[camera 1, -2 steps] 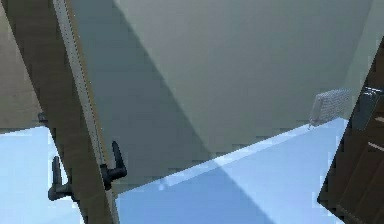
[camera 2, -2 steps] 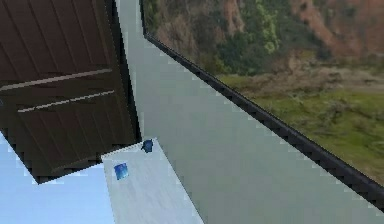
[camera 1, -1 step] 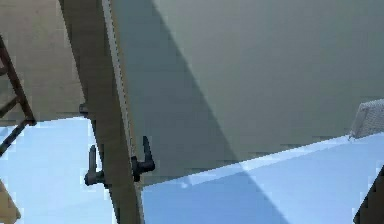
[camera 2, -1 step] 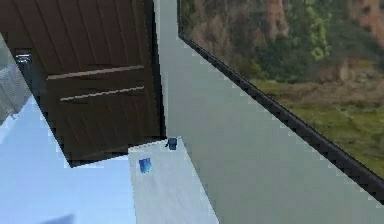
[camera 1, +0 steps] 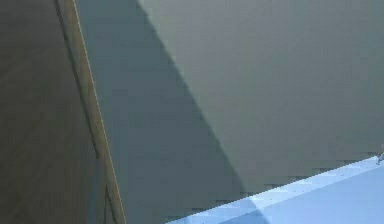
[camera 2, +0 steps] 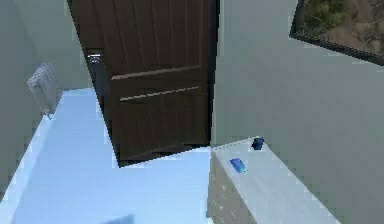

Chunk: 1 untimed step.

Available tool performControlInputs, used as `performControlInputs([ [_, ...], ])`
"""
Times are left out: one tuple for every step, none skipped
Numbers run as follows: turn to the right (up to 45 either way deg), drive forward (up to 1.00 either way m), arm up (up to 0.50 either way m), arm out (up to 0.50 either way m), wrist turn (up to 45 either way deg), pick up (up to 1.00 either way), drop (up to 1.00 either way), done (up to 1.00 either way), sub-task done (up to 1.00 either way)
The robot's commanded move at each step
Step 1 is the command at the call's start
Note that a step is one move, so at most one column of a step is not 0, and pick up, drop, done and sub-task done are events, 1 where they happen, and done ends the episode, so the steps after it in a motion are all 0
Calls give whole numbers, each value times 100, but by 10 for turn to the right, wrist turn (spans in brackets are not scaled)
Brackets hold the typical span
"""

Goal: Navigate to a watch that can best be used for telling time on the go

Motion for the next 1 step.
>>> performControlInputs([
  [450,0,0,0,0,0,0,0,0],
])
